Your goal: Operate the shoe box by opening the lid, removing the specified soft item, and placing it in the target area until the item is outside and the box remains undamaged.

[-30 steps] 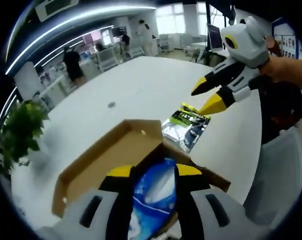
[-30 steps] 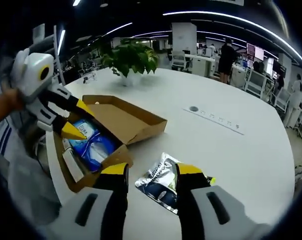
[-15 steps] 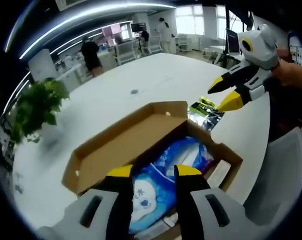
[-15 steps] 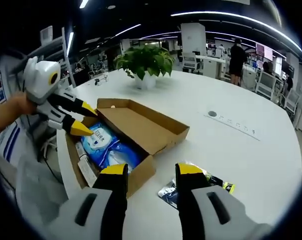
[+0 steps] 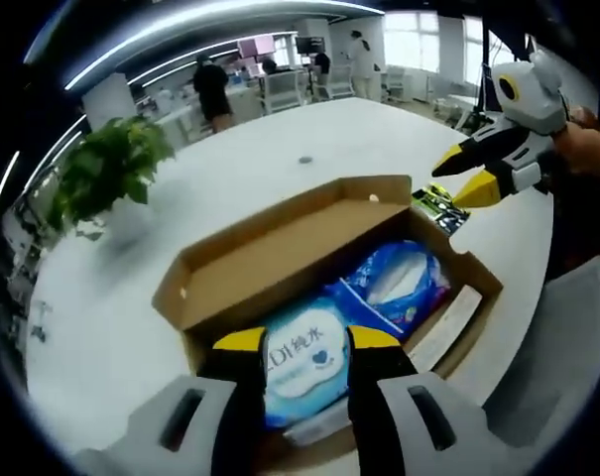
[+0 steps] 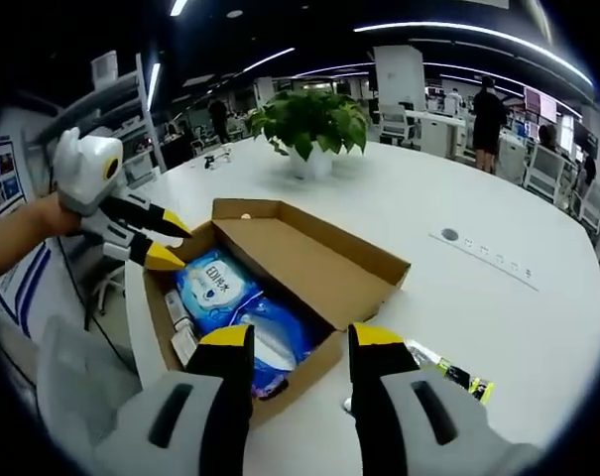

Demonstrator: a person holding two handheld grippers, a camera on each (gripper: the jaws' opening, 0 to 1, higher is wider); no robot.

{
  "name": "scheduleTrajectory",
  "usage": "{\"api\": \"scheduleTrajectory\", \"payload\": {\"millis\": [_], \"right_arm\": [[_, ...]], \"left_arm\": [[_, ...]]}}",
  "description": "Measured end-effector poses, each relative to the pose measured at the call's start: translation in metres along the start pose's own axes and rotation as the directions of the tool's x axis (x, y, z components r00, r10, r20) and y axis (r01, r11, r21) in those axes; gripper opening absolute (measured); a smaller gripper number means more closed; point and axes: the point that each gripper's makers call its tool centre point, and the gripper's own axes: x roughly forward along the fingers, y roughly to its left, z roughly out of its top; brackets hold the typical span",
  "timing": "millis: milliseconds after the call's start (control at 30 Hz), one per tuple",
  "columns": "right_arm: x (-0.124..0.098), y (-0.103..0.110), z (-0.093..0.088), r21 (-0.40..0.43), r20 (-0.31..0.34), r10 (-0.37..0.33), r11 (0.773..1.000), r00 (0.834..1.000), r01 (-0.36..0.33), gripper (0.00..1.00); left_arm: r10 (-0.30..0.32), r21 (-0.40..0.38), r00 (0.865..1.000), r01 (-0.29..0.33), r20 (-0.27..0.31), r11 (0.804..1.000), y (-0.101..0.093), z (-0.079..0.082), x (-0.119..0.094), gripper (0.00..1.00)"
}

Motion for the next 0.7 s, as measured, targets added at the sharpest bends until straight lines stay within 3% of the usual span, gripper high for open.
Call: {"api": "scheduleTrajectory", "payload": {"millis": [700], "right_arm": [[0.037,0.037,-0.011,0.000,-0.040,0.075,0.997,0.996,-0.075,0.35]], "left_arm": [[0.067,-0.093,0.997,-0.071,-0.046,0.993,0.031,-0.045,-0.022,0.30]]}}
